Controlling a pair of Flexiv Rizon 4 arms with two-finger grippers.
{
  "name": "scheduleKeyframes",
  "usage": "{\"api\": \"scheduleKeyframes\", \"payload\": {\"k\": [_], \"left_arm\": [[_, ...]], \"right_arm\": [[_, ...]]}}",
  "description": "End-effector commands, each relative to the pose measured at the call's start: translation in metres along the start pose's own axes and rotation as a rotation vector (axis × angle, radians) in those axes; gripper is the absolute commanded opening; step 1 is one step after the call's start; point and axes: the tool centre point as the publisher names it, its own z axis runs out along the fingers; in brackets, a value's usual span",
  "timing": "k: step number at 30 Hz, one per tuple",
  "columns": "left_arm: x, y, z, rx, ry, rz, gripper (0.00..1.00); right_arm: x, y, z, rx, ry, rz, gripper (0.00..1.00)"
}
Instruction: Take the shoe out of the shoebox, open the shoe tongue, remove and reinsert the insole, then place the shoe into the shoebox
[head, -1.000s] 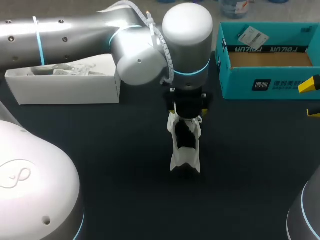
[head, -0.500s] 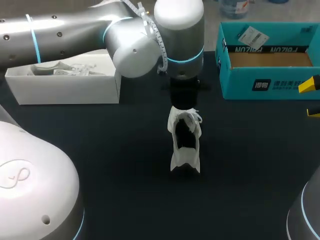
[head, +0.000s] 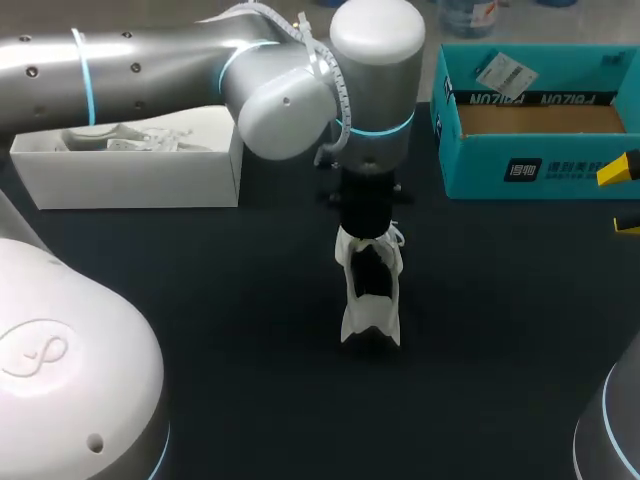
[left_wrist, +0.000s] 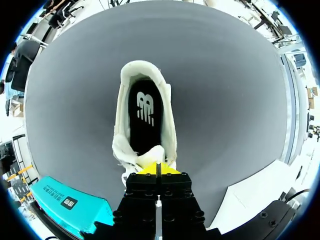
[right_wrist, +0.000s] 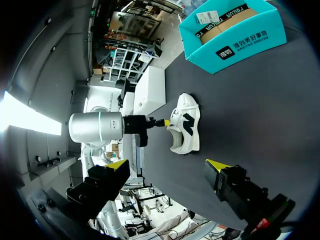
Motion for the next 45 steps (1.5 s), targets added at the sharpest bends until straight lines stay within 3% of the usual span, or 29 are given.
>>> {"api": "scheduleKeyframes", "payload": {"k": [1, 8, 10, 14, 19, 28, 34, 36, 45], "left_arm": [[0.008, -0.010, -0.004, 0.024, 0.026, -0.001, 0.00], [-0.003, 0.005, -0.031, -0.047, -0.016, -0.074, 0.00], [-0.010, 0.012, -0.033, -0.086, -0.034, -0.099, 0.00], [-0.025, 0.021, -0.019, -0.073, -0.050, -0.096, 0.00], [-0.028, 0.008, 0.000, -0.029, -0.001, -0.076, 0.00], [-0.005, -0.018, -0.001, 0.060, 0.116, -0.255, 0.00], [-0.006, -0.019, -0.032, 0.223, 0.105, -0.486, 0.00], [-0.006, -0.015, -0.046, 0.201, 0.100, -0.605, 0.00], [-0.006, -0.015, -0.046, 0.201, 0.100, -0.605, 0.00]], "right_arm": [[0.000, -0.002, 0.000, -0.003, -0.003, 0.001, 1.00], [0.000, -0.002, 0.000, -0.003, -0.003, 0.001, 1.00], [0.000, -0.002, 0.000, -0.003, -0.003, 0.001, 1.00], [0.000, -0.002, 0.000, -0.003, -0.003, 0.001, 1.00], [0.000, -0.002, 0.000, -0.003, -0.003, 0.001, 1.00], [0.000, -0.002, 0.000, -0.003, -0.003, 0.001, 1.00], [0.000, -0.002, 0.000, -0.003, -0.003, 0.001, 1.00], [0.000, -0.002, 0.000, -0.003, -0.003, 0.001, 1.00], [0.000, -0.002, 0.000, -0.003, -0.003, 0.001, 1.00]]}}
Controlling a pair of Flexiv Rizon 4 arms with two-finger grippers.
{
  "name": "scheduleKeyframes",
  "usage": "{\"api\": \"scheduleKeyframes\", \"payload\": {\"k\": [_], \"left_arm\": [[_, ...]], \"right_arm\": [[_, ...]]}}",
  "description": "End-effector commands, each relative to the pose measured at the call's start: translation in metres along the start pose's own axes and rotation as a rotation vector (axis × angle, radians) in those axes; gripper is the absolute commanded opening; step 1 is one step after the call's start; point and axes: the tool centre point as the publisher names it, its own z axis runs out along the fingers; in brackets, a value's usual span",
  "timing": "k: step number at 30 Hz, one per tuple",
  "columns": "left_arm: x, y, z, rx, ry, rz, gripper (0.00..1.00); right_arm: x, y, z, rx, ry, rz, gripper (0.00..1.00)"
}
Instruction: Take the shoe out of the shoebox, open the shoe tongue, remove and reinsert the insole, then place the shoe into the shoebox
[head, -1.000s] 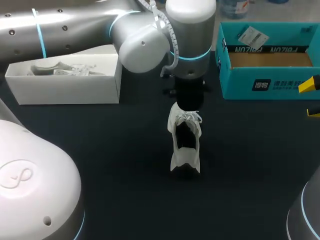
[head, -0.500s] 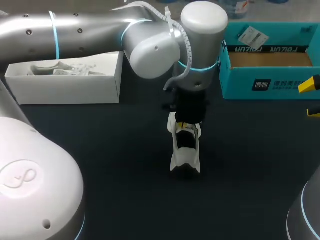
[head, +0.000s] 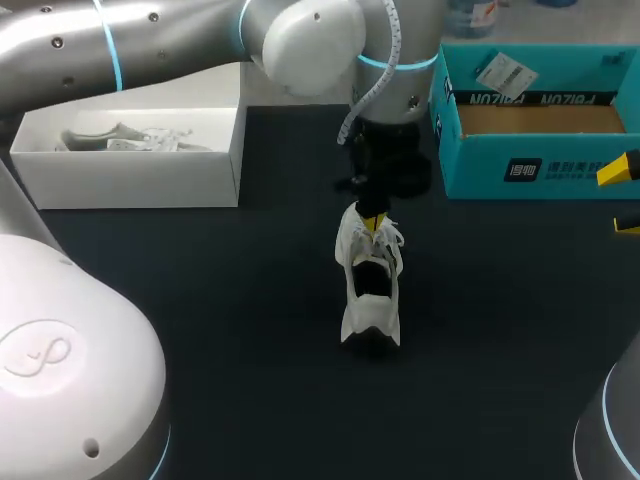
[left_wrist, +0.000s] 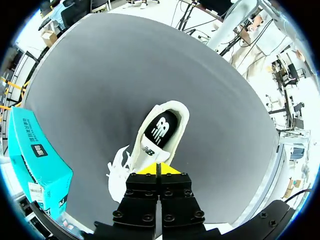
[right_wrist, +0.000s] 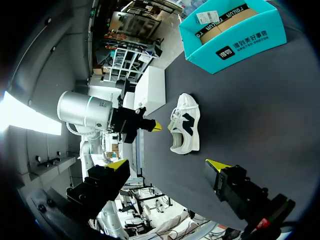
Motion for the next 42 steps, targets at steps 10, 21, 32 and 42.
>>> {"api": "scheduleKeyframes", "payload": {"k": [10, 21, 32, 42], "left_arm": [[0.019, -0.029, 0.000, -0.035, -0.068, -0.268, 0.00], [0.033, -0.045, -0.001, -0.013, -0.117, -0.503, 0.00], [0.048, -0.055, 0.004, 0.021, -0.175, -0.817, 0.00], [0.055, -0.058, 0.007, 0.091, -0.195, -0.940, 0.00]], "right_arm": [[0.000, -0.002, 0.000, -0.003, -0.003, 0.001, 1.00], [0.000, -0.002, 0.000, -0.003, -0.003, 0.001, 1.00], [0.000, -0.002, 0.000, -0.003, -0.003, 0.001, 1.00], [0.000, -0.002, 0.000, -0.003, -0.003, 0.001, 1.00]]}}
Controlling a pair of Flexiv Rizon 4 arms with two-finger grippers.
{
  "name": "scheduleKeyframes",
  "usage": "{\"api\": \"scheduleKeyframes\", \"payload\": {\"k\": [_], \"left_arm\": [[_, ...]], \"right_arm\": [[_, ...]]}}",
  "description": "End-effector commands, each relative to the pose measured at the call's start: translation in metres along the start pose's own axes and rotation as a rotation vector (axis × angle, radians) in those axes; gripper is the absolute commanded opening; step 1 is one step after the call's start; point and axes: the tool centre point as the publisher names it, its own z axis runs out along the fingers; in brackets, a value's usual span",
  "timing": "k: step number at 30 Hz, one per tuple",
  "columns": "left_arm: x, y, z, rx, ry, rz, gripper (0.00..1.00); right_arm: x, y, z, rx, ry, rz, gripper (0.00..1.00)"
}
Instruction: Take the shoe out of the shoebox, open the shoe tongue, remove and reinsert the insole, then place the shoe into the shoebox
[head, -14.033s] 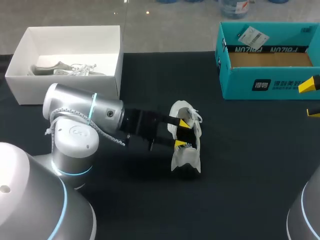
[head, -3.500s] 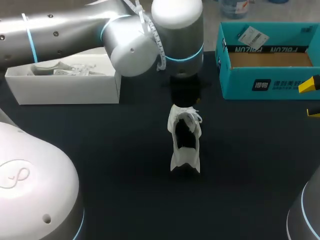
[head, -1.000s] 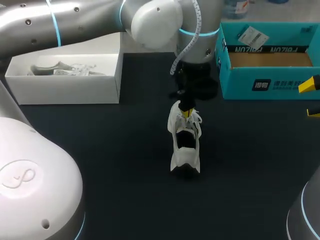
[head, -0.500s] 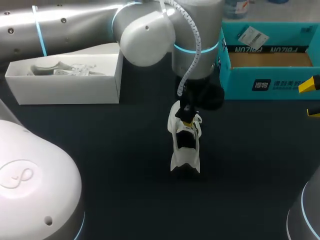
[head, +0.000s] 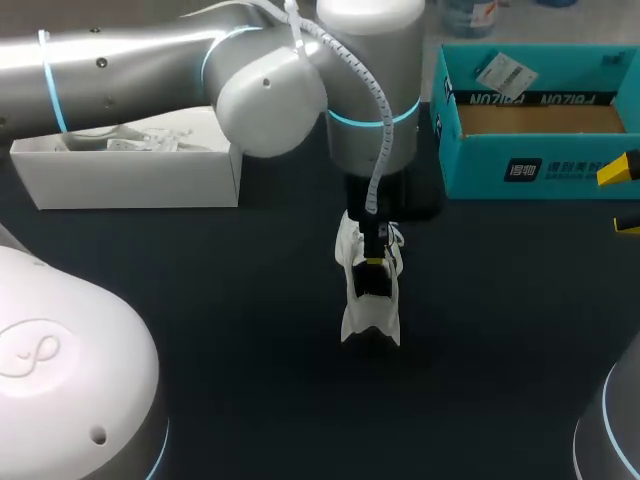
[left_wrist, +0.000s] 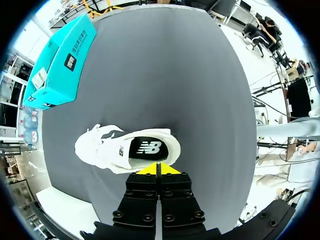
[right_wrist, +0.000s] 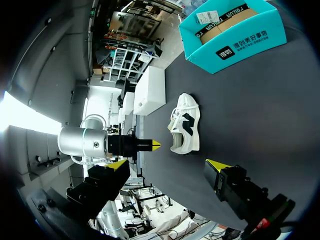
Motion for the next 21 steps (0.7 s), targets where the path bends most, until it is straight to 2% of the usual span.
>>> {"api": "scheduleKeyframes", "payload": {"k": [1, 8, 12, 13, 15, 16, 17, 21], "left_arm": [[0.002, 0.010, 0.002, 0.034, -0.005, 0.006, 0.00], [0.002, 0.010, 0.002, 0.034, -0.005, 0.006, 0.00], [0.006, 0.011, 0.011, 0.029, -0.017, -0.007, 0.00], [0.006, 0.011, 0.013, 0.028, -0.018, -0.008, 0.18], [0.007, 0.011, 0.017, 0.020, -0.019, -0.035, 0.64], [0.007, 0.010, 0.019, 0.019, -0.028, -0.036, 0.90], [0.008, 0.010, 0.020, 0.020, -0.028, -0.039, 1.00], [0.013, 0.005, 0.028, 0.010, -0.014, -0.034, 1.00]], "right_arm": [[0.000, -0.002, 0.000, -0.002, -0.003, 0.001, 1.00], [0.000, -0.002, 0.000, -0.002, -0.003, 0.001, 1.00], [0.000, -0.002, 0.000, -0.002, -0.003, 0.001, 1.00], [0.000, -0.002, 0.000, -0.002, -0.003, 0.001, 1.00], [0.000, -0.002, 0.000, -0.002, -0.003, 0.001, 1.00], [0.000, -0.002, 0.000, -0.002, -0.003, 0.001, 1.00], [0.000, -0.002, 0.000, -0.002, -0.003, 0.001, 1.00], [0.000, -0.002, 0.000, -0.002, -0.003, 0.001, 1.00]]}}
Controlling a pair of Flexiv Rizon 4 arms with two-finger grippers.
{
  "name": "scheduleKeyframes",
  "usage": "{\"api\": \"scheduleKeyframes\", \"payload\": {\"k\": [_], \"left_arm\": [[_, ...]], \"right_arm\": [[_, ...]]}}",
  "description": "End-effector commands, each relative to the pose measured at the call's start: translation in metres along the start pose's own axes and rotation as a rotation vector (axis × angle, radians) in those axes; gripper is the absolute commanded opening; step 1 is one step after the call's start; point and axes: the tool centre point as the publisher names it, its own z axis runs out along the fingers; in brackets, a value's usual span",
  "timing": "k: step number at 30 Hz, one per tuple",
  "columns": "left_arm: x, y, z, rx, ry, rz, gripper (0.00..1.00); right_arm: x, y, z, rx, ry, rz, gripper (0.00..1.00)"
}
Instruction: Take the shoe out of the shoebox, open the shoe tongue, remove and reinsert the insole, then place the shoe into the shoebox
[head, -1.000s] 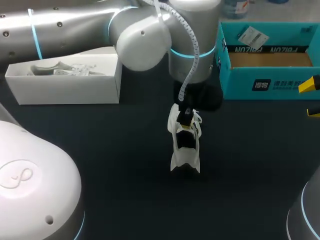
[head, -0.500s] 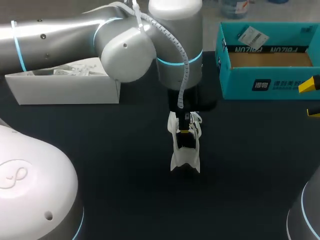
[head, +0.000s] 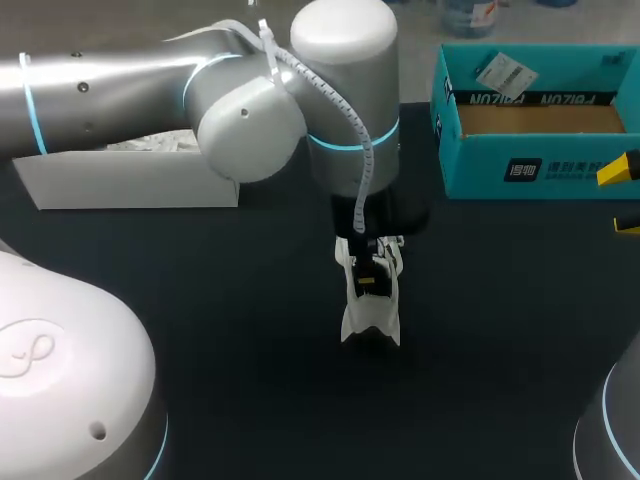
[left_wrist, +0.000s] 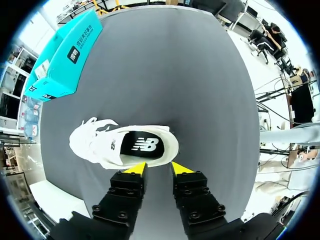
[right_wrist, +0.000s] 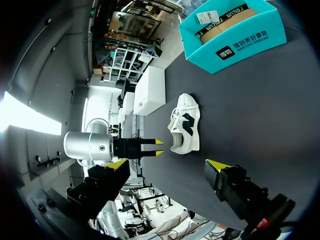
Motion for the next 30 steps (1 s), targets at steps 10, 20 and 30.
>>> {"api": "scheduleKeyframes", "payload": {"k": [10, 20, 30], "left_arm": [[0.018, -0.015, 0.032, -0.019, 0.006, 0.044, 1.00], [0.012, -0.017, 0.069, -0.027, 0.002, 0.062, 1.00], [0.005, -0.014, 0.091, -0.037, 0.029, 0.046, 1.00]], "right_arm": [[0.000, -0.002, 0.000, -0.002, -0.003, 0.001, 1.00], [0.000, -0.002, 0.000, -0.002, -0.003, 0.001, 1.00], [0.000, -0.002, 0.000, -0.002, -0.003, 0.001, 1.00]]}}
